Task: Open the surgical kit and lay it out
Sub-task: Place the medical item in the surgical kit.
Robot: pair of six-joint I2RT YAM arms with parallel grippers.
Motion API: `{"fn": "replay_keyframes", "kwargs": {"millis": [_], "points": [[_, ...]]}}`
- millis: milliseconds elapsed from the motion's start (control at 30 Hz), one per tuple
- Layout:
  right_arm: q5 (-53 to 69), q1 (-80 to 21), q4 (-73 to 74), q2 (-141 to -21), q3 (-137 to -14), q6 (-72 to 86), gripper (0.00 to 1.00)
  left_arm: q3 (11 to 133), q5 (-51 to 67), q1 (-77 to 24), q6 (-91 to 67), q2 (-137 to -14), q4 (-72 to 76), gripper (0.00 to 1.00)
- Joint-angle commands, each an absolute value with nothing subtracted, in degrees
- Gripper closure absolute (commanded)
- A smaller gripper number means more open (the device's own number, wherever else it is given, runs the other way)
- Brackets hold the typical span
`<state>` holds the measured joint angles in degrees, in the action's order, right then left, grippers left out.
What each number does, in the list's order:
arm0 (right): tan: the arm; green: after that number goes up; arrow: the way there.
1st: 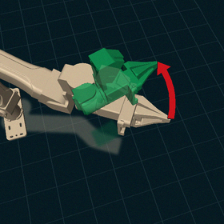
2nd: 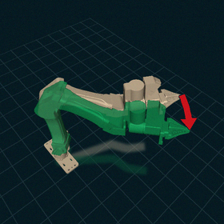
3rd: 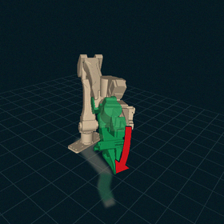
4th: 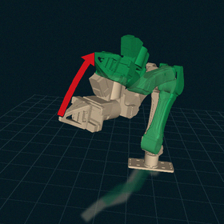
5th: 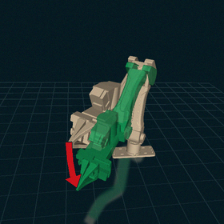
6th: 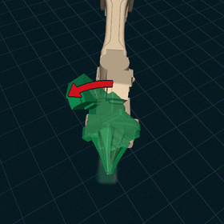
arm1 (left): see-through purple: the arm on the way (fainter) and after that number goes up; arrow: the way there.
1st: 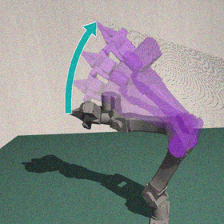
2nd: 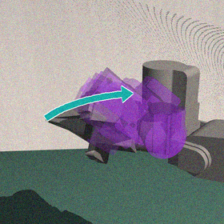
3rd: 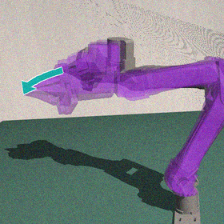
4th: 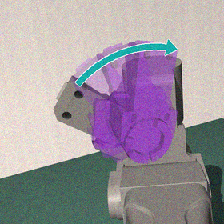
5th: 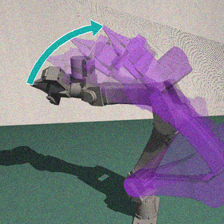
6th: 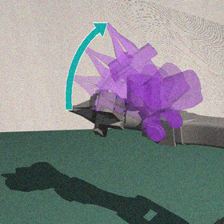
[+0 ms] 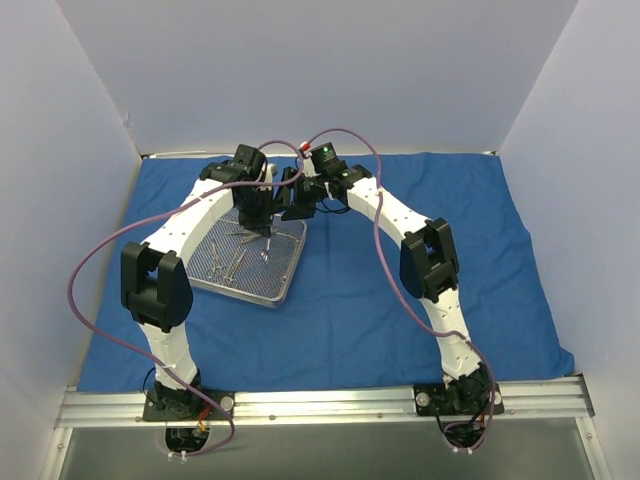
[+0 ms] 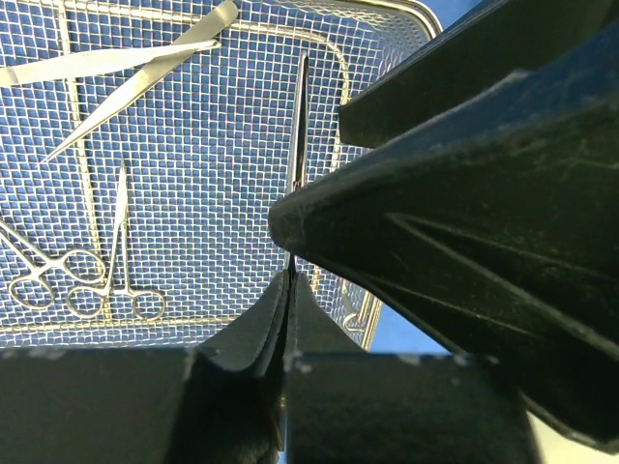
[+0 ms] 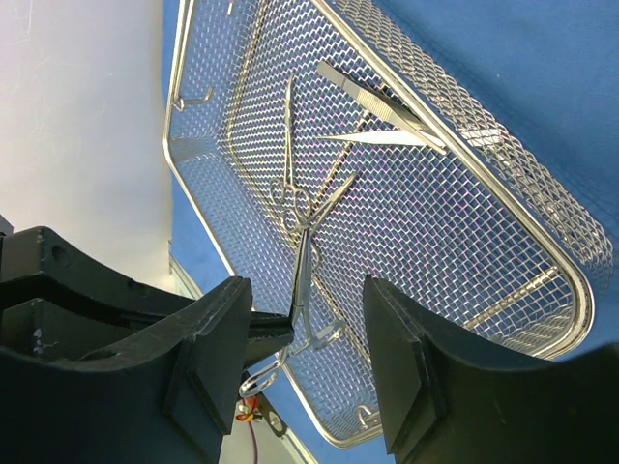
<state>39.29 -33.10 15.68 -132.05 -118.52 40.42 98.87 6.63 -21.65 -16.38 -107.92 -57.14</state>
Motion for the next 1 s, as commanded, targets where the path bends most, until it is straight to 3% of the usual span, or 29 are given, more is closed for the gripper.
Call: {"fn": "replay_keyframes", "kwargs": {"millis": [0, 767, 967], "points": [[40.43, -33.57, 16.17, -132.1, -120.67, 40.6, 0.51, 101.42, 7.82, -21.71, -17.14, -104.24, -55.72, 0.98], [42.45, -34.54, 16.61, -135.88, -124.28, 41.75, 0.63, 103.97, 8.96, -21.88, -16.96, -105.99, -55.72, 0.98], [42.36, -34.37, 16.09, -135.79, -124.1, 42.19, 0.9, 104.76, 8.88, -21.8, -16.79, -106.43, -55.98, 0.98]]}}
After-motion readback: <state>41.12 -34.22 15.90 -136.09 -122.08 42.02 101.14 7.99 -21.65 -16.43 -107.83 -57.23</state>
